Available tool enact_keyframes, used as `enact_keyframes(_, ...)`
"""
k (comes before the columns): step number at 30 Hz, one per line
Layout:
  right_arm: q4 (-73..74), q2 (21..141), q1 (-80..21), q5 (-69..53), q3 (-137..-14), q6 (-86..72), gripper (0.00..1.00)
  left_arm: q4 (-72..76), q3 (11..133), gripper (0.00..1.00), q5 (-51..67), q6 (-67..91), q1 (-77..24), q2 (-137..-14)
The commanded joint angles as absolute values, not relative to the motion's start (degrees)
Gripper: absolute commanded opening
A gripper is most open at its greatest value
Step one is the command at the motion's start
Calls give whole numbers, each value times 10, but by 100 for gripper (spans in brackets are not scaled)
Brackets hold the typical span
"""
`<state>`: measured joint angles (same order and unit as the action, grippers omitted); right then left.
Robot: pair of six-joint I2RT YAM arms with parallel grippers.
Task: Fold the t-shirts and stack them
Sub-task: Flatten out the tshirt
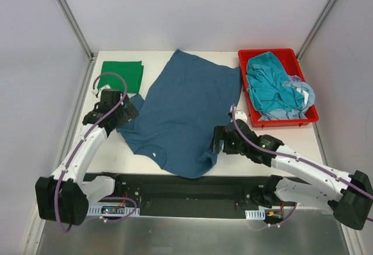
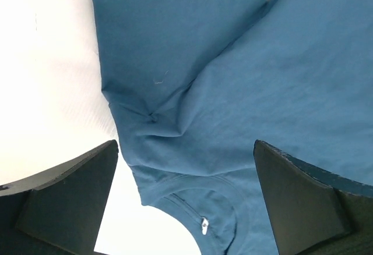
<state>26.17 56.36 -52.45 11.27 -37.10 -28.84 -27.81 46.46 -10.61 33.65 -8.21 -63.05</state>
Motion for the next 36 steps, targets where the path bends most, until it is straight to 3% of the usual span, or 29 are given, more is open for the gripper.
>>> enact_keyframes(1,261,547,-522,238,-443,-177,96,-307,500,99,-81,377,-83,-584)
enact_keyframes(5,196,595,-507,257,-483,-101,96,-298,523,99,-21,374,-93,-614)
enact_keyframes(12,154,798,-403,87,-590,-92,96,-251,541,99,75,357,-121,-775)
enact_keyframes(19,162,953,-392,40,-640,-91,98,-250,527,99,47,369,-121,-852)
enact_keyframes(29,155,948,-406,-48,-535,-143,96,-249,524,99,17,401,-121,-889)
enact_keyframes(36,142,903,-514,-87,-496,-185,96,-248,579,99,4,398,-122,-948)
